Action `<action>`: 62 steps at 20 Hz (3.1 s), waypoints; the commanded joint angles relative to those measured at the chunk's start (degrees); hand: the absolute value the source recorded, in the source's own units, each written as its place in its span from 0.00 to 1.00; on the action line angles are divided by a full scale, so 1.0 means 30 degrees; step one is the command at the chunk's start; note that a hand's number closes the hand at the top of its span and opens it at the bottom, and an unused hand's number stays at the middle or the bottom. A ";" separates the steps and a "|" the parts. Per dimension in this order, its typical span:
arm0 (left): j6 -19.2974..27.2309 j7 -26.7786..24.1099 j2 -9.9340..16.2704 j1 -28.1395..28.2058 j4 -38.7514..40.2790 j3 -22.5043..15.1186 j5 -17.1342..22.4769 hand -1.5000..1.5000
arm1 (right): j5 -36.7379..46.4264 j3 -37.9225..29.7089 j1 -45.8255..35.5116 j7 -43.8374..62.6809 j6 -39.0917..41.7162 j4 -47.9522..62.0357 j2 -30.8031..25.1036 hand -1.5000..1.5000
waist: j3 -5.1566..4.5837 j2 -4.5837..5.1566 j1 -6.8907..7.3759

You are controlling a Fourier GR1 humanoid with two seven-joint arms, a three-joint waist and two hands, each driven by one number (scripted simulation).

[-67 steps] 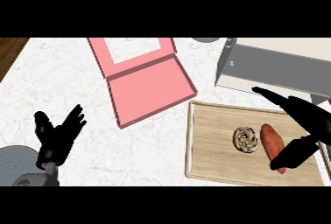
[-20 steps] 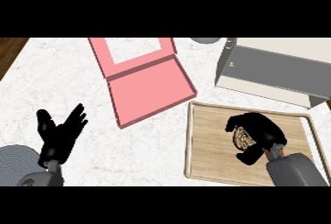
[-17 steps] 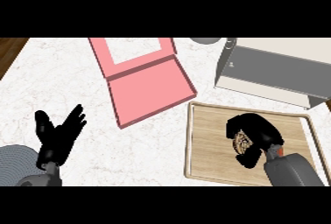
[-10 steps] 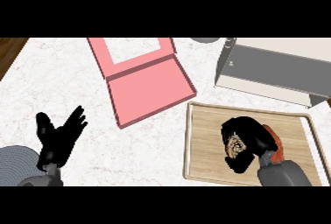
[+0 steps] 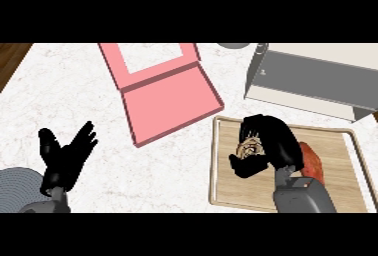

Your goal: Pick the cupcake from the tray and place it in the tiered shelf

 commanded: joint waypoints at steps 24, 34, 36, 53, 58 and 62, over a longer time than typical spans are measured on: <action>0.0126 -0.0585 -0.0885 0.0376 -0.0401 -0.0626 -0.0794 0.50 | -0.2013 -1.0801 -1.5164 0.9156 0.6133 -0.3792 -0.4805 1.00 | 0.0005 0.0072 0.0213; -0.1247 -0.0747 0.0270 -0.0070 0.0806 0.0696 0.0081 0.50 | -0.2754 -1.1500 -1.6380 0.5509 0.5122 0.2588 -0.7954 1.00 | 0.0005 0.0105 0.0249; -0.0158 -0.0392 -0.0271 0.0002 -0.0001 0.0330 -0.0534 0.50 | -0.3156 -1.1619 -1.6591 0.4715 0.5928 0.3905 -0.8979 1.00 | 0.0009 0.0092 0.0249; -0.0556 -0.0594 -0.0690 0.0356 -0.0274 0.0156 -0.0607 0.50 | -0.0882 -0.9969 -1.7221 -0.2277 -0.0462 1.3361 -1.0465 1.00 | 0.0009 0.0138 0.0396; -0.0709 -0.0813 -0.0748 0.0368 0.0303 0.0230 -0.0627 0.50 | -0.1115 -0.9971 -1.5853 -0.4270 -0.1685 1.3872 -1.0324 1.00 | 0.0013 0.0117 0.0269; -0.1534 -0.1262 0.0182 -0.0498 0.1520 0.1295 -0.0016 0.50 | -0.1281 -1.0208 -1.8598 -0.4931 -0.1620 1.6614 -1.1065 1.00 | 0.0003 0.0178 0.0429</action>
